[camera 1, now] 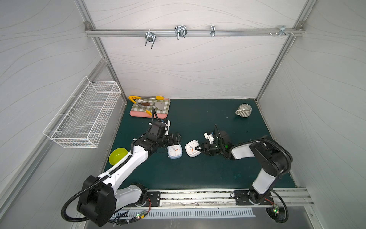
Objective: Insert the battery into the alarm
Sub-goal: Adjust the alarm at the center of the board.
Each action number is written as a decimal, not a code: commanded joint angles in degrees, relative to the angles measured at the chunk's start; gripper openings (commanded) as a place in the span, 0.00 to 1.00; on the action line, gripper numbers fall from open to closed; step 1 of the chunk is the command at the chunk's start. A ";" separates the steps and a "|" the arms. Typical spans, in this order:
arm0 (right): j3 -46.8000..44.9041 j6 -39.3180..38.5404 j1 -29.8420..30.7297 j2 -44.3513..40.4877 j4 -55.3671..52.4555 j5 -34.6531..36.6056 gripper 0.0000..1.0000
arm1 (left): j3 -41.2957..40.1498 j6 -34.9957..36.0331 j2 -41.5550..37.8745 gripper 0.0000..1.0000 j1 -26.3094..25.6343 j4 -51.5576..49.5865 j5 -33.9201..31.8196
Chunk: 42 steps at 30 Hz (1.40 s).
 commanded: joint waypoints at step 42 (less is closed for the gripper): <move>4.84 -80.47 25.51 -24.56 -12.71 70.42 0.28 | 15.77 -63.06 21.93 0.80 -4.04 9.56 31.17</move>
